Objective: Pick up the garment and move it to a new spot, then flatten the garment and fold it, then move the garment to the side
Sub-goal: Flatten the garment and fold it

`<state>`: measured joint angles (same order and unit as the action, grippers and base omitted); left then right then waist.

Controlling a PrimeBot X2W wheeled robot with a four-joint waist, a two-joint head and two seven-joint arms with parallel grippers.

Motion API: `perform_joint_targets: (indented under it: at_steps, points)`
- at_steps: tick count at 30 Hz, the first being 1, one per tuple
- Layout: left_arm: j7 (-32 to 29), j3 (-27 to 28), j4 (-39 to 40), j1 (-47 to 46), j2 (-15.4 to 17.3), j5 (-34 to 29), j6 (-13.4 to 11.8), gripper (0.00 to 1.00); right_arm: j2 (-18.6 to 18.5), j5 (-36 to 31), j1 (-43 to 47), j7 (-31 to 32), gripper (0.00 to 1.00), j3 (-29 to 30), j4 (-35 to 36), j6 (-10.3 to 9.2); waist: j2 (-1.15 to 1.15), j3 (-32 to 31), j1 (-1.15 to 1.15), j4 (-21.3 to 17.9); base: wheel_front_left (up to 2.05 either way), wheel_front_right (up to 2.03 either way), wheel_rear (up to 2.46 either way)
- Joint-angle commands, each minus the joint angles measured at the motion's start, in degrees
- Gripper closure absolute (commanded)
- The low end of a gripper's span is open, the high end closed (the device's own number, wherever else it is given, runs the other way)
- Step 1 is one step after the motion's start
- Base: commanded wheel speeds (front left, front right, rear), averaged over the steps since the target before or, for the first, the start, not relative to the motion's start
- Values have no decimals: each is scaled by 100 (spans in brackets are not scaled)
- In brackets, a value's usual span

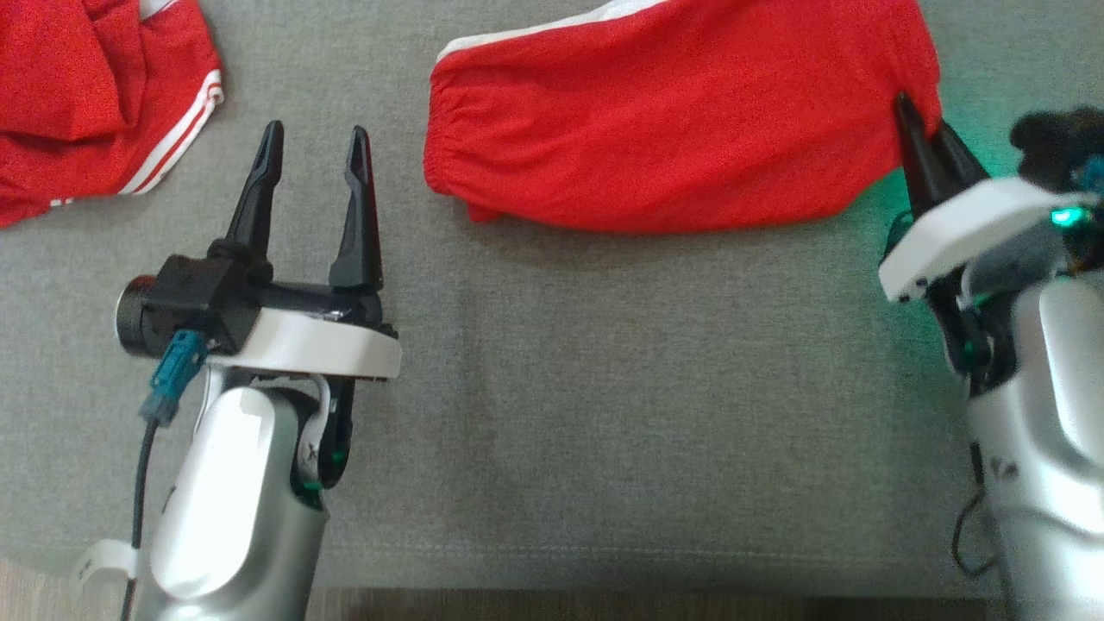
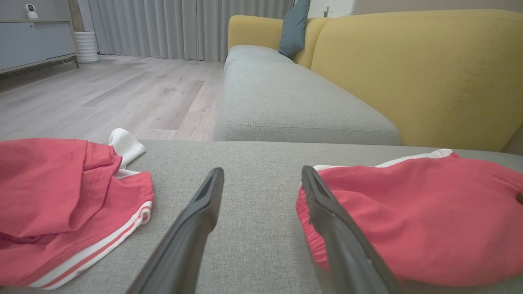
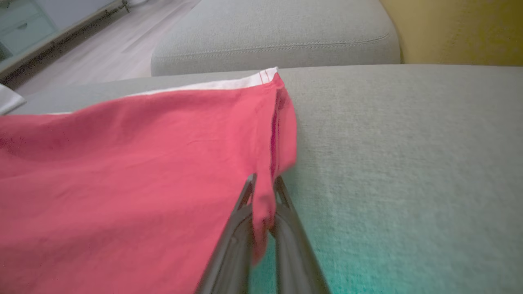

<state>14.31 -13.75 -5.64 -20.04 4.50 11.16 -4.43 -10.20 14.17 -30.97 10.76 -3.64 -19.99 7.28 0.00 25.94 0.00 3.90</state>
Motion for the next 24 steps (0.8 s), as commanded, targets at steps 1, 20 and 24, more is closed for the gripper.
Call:
perform_joint_targets:
  at_steps: [1,20,24]
  points:
    - [69,245,159,31,60,-38,23,0,68,61,232,-62,100,-42,223,21,0,-36,0,-30,0,0,0]
    - [69,295,15,453,88,-155,125,0,377,254,2035,-390,100,1138,950,21,0,-621,0,-418,0,0,0]
    - [69,267,-12,483,75,-136,119,0,333,193,1822,-408,100,1050,1002,21,0,-701,0,-411,0,0,0]
